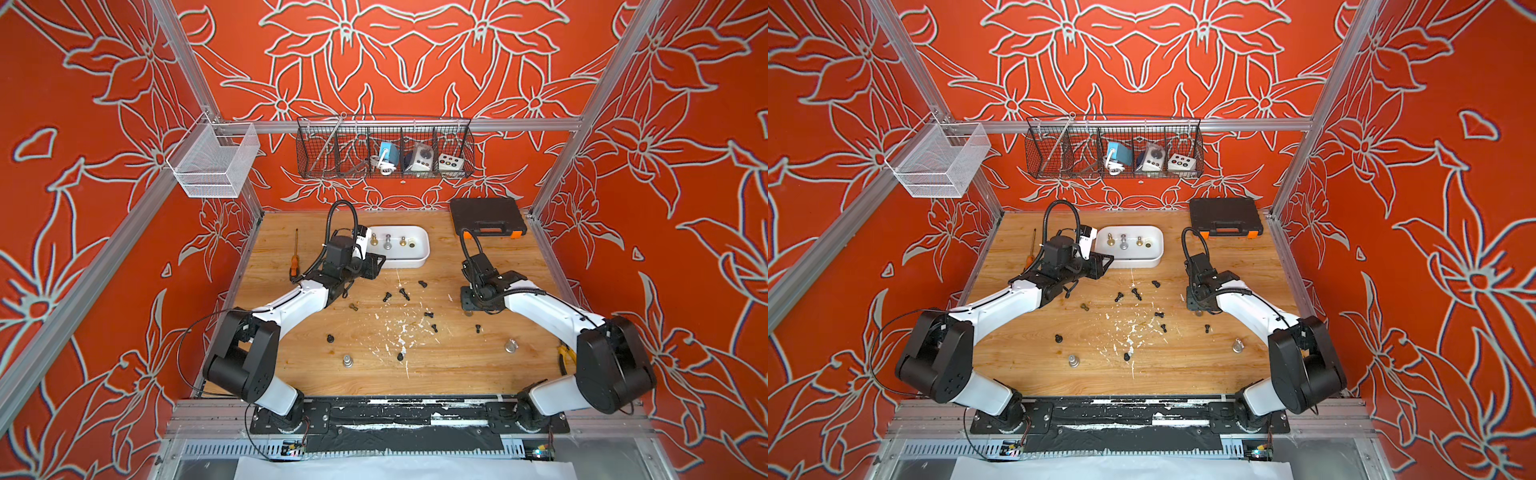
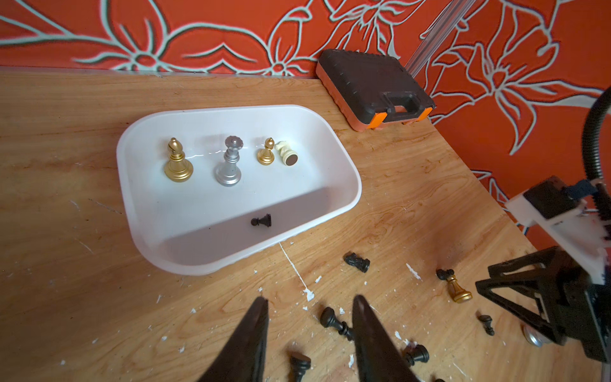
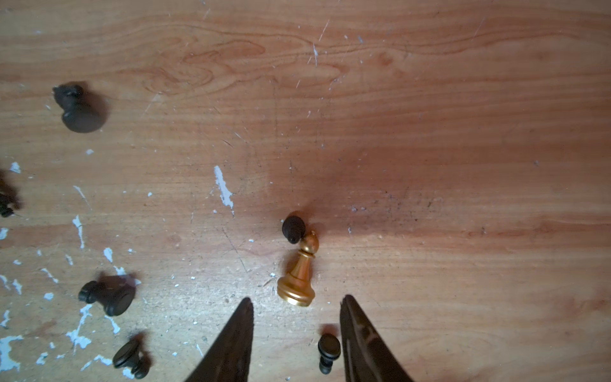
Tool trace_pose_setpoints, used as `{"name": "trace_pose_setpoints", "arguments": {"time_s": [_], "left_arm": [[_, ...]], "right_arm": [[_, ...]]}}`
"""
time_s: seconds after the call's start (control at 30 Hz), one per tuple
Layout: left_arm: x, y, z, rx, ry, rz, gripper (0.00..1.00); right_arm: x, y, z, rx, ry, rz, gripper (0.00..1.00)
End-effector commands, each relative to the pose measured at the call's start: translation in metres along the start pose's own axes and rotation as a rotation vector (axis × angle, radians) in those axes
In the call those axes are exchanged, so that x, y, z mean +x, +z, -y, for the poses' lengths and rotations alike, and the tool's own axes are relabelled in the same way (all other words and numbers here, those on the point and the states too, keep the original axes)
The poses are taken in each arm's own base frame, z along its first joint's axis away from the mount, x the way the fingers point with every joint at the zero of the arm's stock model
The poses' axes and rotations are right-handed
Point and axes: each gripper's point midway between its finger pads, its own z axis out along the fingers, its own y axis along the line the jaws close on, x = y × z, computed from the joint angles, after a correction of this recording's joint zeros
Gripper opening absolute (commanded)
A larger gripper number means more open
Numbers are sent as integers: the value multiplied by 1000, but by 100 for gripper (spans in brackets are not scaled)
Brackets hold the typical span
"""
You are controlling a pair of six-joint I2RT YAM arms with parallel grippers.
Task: Put the chess pieces into the storage box
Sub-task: Pick up the chess piece at the center of the board.
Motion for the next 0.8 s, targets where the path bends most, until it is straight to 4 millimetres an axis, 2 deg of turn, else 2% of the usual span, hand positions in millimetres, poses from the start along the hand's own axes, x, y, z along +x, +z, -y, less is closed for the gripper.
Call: {"name": "trace_pose_setpoints", "arguments": {"time_s": [0.0, 0.37, 0.77], "left_arm": [[-8, -8, 8, 36, -7, 34, 43], [2, -7, 8, 48, -27, 7, 43], [6, -7, 10, 61, -33, -9, 43]], "right_arm": [[7, 10, 5, 19, 41, -25, 44], [21, 25, 9, 46, 43, -75, 43], [26, 39, 8, 54, 47, -99, 38]]}}
